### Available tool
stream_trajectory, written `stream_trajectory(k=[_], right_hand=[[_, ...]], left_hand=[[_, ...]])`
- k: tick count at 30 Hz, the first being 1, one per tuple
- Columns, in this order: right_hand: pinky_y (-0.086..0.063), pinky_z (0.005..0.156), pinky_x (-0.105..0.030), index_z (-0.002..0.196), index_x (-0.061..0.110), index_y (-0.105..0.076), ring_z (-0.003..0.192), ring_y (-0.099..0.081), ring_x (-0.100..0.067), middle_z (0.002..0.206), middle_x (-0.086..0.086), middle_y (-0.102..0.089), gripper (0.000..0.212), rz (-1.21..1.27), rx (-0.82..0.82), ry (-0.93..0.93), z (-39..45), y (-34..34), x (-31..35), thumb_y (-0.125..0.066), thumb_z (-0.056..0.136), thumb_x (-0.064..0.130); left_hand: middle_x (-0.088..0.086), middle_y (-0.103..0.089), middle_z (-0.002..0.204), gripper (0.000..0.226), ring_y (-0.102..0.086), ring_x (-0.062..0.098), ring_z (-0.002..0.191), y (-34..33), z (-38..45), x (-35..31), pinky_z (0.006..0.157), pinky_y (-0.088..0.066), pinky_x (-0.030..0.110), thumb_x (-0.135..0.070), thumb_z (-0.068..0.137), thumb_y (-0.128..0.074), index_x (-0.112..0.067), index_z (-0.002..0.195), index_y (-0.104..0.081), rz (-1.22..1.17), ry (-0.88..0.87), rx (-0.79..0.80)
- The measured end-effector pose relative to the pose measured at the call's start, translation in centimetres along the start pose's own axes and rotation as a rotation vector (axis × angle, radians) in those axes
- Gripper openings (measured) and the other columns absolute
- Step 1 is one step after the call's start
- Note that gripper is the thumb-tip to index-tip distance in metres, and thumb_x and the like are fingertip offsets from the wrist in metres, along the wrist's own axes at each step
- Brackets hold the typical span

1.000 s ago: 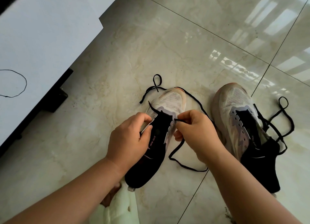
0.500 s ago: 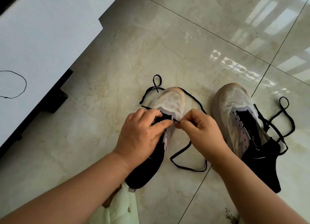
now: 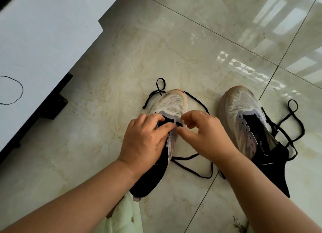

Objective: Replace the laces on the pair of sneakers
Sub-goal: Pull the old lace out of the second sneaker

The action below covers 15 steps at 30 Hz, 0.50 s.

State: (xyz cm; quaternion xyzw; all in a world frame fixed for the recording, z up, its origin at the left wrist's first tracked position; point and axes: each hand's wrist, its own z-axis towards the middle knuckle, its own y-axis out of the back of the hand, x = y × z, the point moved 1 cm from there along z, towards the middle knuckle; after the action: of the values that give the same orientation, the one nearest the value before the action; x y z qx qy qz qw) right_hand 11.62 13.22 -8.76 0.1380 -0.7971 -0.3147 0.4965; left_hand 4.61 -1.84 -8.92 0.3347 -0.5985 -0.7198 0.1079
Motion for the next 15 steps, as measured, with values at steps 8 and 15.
stream_trajectory(k=[8,15], right_hand=[[-0.043,0.061,-0.041,0.08,0.001,-0.06,0.068,-0.052,-0.028,0.076,-0.009,-0.057,0.012,-0.243,-0.063,0.124,0.9,-1.3,0.5,-0.053,0.083,0.01],[-0.05,0.064,-0.048,0.052,0.023,-0.042,0.081,-0.061,-0.042,0.079,-0.028,-0.062,0.03,0.159,-0.015,0.123,0.0,0.3,-0.1,-0.053,0.068,0.0]], left_hand=[[0.003,-0.065,0.095,0.026,-0.055,0.025,0.079,-0.2,0.0,0.2,0.062,-0.049,0.038,-0.024,0.087,-0.053,-0.023,0.103,-0.072,-0.055,-0.008,-0.025],[0.0,-0.065,0.093,0.022,-0.057,0.025,0.077,-0.2,-0.1,0.1,0.061,-0.047,0.035,-0.017,0.084,-0.064,-0.024,0.103,-0.072,-0.024,0.027,-0.057]])
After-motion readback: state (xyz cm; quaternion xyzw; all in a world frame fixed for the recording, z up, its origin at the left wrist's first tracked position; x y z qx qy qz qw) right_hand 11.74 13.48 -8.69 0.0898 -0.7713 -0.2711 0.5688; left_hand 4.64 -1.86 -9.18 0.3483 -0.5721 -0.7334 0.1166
